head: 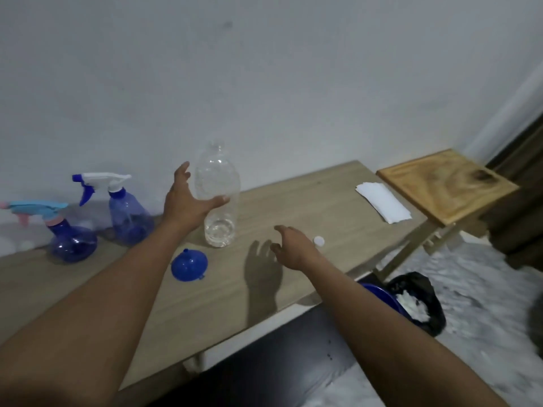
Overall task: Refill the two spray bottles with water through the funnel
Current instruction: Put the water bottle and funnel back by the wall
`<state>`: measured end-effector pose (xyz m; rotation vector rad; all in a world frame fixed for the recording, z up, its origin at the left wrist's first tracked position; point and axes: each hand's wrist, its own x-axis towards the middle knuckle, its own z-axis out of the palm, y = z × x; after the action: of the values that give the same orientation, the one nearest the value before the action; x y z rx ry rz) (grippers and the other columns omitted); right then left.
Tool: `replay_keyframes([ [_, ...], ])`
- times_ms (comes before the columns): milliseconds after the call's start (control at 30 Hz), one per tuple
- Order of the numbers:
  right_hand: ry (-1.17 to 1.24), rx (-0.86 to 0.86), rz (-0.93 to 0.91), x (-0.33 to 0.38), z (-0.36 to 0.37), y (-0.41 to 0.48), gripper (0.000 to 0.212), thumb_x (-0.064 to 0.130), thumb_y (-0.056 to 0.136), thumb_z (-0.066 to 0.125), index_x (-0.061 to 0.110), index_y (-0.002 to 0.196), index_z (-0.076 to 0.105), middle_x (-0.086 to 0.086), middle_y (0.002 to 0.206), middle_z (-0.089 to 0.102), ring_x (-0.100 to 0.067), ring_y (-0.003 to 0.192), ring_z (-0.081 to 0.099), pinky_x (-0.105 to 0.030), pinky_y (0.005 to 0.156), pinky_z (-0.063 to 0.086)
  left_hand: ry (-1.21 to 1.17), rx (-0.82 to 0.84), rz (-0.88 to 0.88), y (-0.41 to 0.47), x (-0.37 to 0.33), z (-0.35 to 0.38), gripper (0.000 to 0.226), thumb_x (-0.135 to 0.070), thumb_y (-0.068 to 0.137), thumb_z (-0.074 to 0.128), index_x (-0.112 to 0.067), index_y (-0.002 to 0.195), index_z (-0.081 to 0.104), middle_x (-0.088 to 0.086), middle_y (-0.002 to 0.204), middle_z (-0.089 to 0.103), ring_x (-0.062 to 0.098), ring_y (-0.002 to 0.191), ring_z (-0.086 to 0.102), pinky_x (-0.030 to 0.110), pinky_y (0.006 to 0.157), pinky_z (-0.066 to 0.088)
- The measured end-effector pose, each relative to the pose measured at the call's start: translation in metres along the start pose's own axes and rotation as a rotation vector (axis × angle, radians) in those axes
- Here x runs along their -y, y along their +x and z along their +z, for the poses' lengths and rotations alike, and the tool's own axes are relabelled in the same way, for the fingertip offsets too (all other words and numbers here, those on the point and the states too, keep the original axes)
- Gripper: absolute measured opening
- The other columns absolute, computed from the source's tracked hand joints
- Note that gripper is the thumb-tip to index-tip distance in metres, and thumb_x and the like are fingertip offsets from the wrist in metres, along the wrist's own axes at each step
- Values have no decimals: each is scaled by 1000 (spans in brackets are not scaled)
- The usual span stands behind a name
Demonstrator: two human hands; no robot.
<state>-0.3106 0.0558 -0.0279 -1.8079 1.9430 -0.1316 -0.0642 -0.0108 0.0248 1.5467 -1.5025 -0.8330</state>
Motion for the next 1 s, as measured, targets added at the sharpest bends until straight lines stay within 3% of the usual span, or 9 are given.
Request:
replay_keyframes([
  [133,-47,29,65,-47,3,18,64,29,99,56,11,155,32,-16,155,40,-28,142,41,-35,111,34,9,-7,-9,5,0,15,104,-35,68,90,-27,152,29,5,145,52,23,130,51,36,110,40],
  [267,-106,45,91,-84,10,35,55,22,101,47,13,153,33,-17,153,40,-35,145,31,-48,115,33,-32,-69,-31,7,7,27,78,-29,71,90,-33,135,45,3,125,62,22,115,60,38,104,48],
  [400,-203,11,122,-107,10,43,40,14,100,37,14,139,44,-18,136,45,-41,128,41,-53,104,41,-126,-106,-33,7,14,36,49,-21,76,86,-37,107,52,3,120,65,23,112,64,32,96,52],
  [567,-222,-57,8,-117,3,48,37,-5,95,41,1,125,61,-21,121,57,-40,115,53,-44,94,47,-187,-131,-45,6,15,44,47,-18,77,85,-46,95,51,1,117,64,25,114,64,39,101,52],
  [700,-170,-54,-37,-103,-12,50,20,3,92,54,-6,106,65,-25,114,63,-41,110,61,-43,90,49,-206,-127,-61,3,12,47,44,-17,78,85,-41,96,53,0,116,64,22,111,64,41,103,51],
  [833,-104,-120,-139,-60,-49,54,26,21,85,67,-3,96,69,-23,104,69,-38,101,65,-38,81,52,-222,-127,-94,-2,7,47,42,-14,79,83,-33,103,54,3,120,63,22,113,62,41,104,49],
  [933,18,-216,-240,-15,-92,55,30,22,83,66,-1,101,73,-20,103,72,-33,100,66,-29,76,48,-214,-120,-119,-6,0,45,43,-14,79,83,-38,98,54,3,119,63,24,112,63,45,104,50],
  [1000,151,-276,-295,16,-125,51,33,21,83,65,4,109,74,-13,106,74,-26,100,68,-23,76,47,-217,-115,-134,-7,-4,44,42,-12,79,83,-28,105,54,4,117,63,26,109,64,43,102,51],
])
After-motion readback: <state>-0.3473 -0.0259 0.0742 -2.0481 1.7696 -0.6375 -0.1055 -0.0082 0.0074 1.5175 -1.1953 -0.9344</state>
